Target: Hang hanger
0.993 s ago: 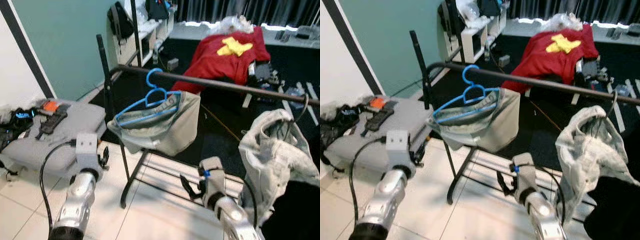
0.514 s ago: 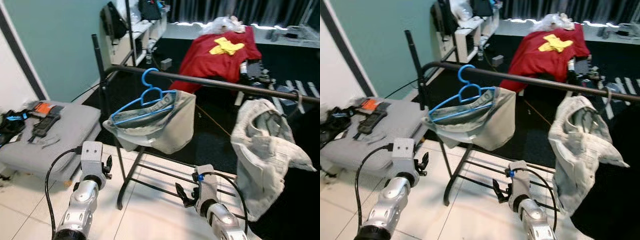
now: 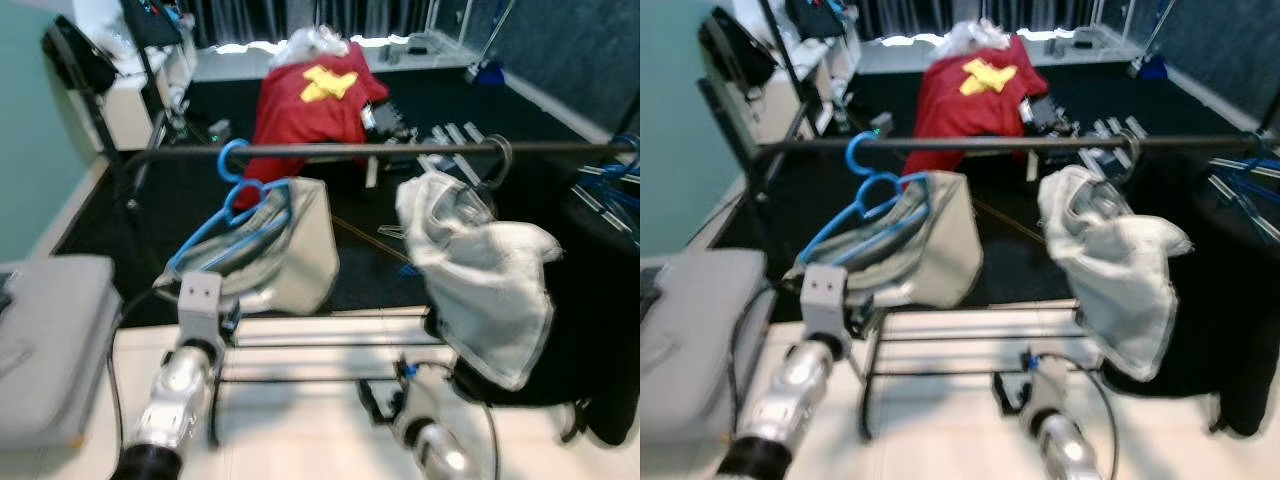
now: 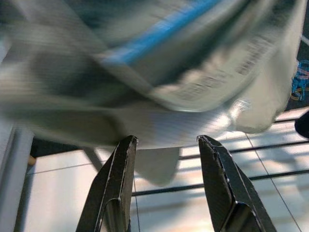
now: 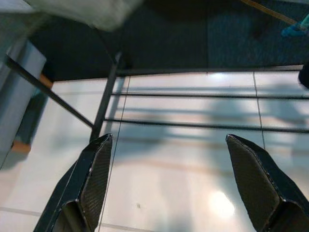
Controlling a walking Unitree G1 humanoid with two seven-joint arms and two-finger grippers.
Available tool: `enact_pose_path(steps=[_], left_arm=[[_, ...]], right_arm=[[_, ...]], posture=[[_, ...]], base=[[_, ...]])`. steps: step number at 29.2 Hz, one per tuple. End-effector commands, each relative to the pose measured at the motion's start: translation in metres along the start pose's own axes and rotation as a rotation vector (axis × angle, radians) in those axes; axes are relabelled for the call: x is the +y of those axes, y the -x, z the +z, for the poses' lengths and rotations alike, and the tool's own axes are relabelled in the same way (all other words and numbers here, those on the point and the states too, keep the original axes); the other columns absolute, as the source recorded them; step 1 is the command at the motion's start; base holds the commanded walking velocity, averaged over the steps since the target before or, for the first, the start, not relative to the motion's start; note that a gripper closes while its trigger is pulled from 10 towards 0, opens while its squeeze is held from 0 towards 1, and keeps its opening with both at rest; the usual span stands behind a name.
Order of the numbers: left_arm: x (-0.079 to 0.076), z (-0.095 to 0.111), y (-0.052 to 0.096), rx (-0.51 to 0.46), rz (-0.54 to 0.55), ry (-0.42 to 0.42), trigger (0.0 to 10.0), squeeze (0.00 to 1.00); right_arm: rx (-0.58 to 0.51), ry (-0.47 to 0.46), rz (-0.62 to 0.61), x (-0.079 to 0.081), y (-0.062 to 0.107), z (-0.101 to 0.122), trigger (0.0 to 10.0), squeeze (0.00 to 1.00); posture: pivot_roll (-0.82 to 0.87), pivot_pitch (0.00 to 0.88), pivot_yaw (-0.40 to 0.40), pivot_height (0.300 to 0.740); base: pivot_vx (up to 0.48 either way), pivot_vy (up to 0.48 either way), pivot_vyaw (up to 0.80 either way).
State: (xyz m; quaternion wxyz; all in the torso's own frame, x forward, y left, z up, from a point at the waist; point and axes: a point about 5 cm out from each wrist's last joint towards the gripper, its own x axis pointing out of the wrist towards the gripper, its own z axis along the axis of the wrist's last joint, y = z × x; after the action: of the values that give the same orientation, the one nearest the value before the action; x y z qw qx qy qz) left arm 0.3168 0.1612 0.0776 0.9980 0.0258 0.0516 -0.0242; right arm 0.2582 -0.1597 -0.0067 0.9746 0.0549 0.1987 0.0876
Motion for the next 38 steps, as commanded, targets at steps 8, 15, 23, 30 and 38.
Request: enact_pose_path(steps=[8,15,23,30,38], left_arm=[[0.001,0.005,0.0,-0.02,-0.019,0.0,10.0,0.0],[-0.003,0.007,-0.001,-0.037,-0.031,-0.008,10.0,0.0],[-0.008,0.009,-0.001,-0.059,-0.048,0.047,10.0,0.0],[0.005,0.02,-0.003,-0.129,0.064,0.09,10.0,0.0],[0.006,0.038,-0.001,-0.236,0.028,0.141,10.0,0.0]], right_arm=[[-0.034,-0.033,-0.021,0.004,0.004,-0.007,10.0,0.0],[-0.05,-0.035,-0.028,-0.004,0.011,-0.013,10.0,0.0],[-0.076,-0.016,-0.03,-0.009,0.008,-0.004,10.0,0.0],[-0.147,0.032,-0.002,-0.002,-0.009,0.027,10.0,0.0],[-0.196,0.049,0.019,0.005,-0.011,0.042,10.0,0.0]], posture=[[-0.07,0.062,0.062,0.74],[-0.08,0.068,0.062,0.74],[-0.08,0.07,0.059,0.74],[-0.08,0.072,0.063,0.74],[-0.08,0.075,0.059,0.74]], base=[[0.0,-0.192,0.0],[0.0,-0.466,0.0],[0.0,-0.048,0.0],[0.0,0.0,0.0],[0.0,0.0,0.0]])
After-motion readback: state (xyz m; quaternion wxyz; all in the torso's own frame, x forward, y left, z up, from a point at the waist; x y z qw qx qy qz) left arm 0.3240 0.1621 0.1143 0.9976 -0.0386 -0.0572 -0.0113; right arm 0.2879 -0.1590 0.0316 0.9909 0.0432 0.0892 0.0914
